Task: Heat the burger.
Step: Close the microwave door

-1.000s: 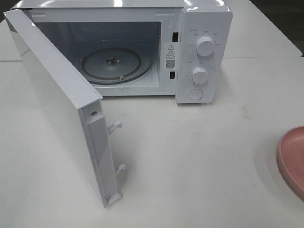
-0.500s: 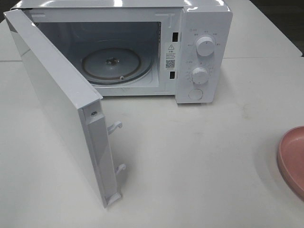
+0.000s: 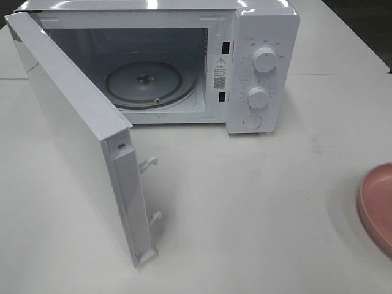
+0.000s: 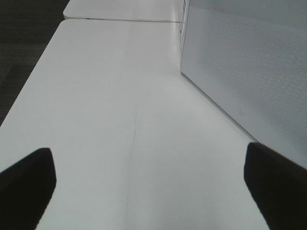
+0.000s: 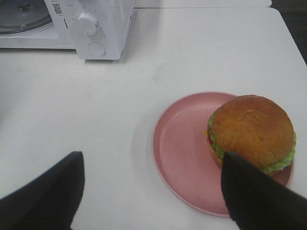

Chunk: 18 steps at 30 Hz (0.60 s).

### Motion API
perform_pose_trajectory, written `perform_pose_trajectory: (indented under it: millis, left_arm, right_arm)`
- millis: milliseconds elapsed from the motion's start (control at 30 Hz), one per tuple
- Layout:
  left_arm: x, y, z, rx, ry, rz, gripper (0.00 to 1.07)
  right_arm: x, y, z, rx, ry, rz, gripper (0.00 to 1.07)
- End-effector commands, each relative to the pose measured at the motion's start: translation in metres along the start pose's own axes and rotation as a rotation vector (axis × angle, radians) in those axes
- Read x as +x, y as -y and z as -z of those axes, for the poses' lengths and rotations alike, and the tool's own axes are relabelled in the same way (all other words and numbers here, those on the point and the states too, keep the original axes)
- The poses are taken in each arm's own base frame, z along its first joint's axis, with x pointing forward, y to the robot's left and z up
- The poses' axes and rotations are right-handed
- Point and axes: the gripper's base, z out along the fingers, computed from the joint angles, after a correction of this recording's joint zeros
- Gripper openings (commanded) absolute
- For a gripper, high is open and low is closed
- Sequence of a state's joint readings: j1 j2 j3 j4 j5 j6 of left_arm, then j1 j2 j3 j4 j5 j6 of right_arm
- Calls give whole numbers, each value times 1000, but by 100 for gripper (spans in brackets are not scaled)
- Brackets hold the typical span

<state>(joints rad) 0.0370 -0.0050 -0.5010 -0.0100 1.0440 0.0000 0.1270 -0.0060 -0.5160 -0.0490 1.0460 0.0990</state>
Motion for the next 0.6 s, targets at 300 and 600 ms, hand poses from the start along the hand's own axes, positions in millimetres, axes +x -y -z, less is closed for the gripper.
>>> perform_pose_trajectory:
  millis: [300,600]
  left_arm:
    - [1,0,3,-1,30,2,100]
    - [1,0,3,-1,30,2,100]
  right_arm:
    - [2,0,3,4,32,13,75]
    - [2,0,3,4,32,13,75]
